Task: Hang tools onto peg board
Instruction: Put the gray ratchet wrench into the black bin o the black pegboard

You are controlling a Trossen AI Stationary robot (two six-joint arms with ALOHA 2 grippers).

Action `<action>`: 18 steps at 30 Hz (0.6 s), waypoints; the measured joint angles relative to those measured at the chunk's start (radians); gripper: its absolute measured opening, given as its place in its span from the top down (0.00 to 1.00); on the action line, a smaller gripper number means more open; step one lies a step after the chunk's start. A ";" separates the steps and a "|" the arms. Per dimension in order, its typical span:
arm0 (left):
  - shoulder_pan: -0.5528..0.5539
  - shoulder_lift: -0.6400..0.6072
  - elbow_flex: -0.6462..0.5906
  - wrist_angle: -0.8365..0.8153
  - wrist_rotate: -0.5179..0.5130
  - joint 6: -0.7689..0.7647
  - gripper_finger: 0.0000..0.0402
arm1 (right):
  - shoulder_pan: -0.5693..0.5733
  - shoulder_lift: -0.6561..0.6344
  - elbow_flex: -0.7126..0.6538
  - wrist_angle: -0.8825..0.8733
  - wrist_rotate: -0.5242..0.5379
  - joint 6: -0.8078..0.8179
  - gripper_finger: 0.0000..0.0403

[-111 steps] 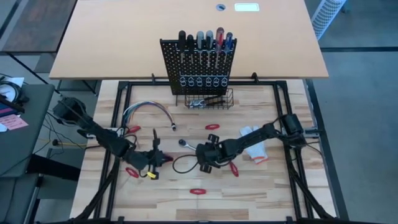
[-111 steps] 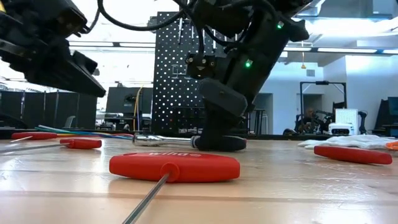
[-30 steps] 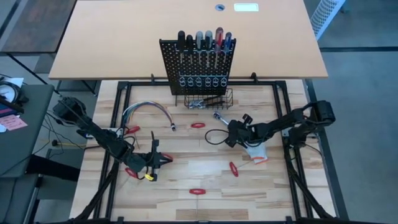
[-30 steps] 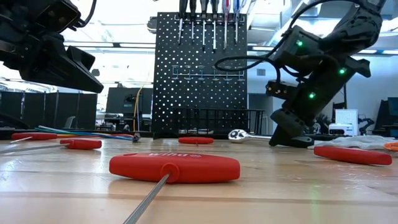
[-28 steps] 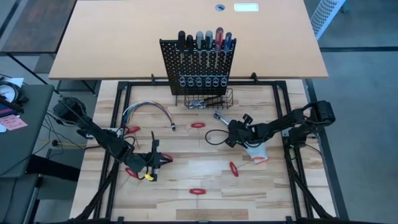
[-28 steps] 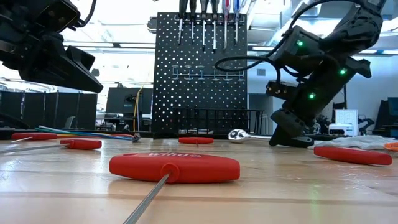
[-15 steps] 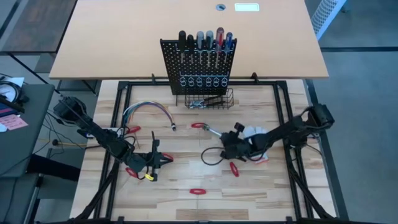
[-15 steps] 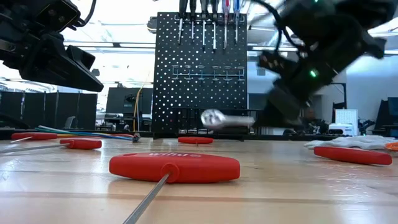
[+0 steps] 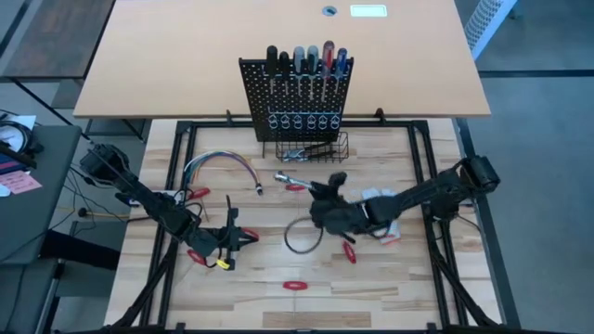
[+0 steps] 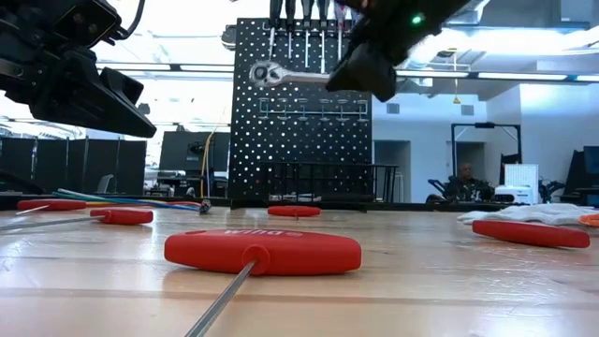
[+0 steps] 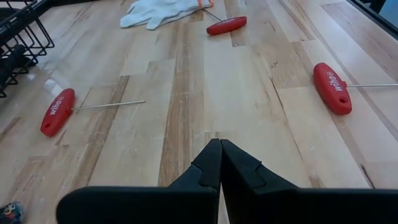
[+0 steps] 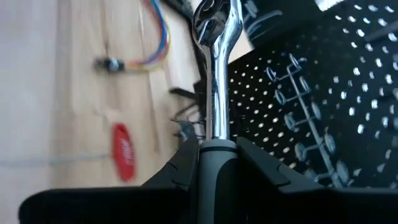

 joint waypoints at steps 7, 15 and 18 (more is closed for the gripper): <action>0.000 0.000 0.000 0.000 0.000 0.003 1.00 | -0.230 0.000 0.076 -0.229 -0.234 -0.055 0.80; 0.000 0.000 0.000 0.000 0.000 0.012 1.00 | -0.419 0.001 0.078 -0.254 -0.382 -0.097 0.80; 0.000 0.000 0.000 0.000 0.000 0.012 1.00 | -0.449 0.002 0.078 -0.264 -0.419 -0.112 0.80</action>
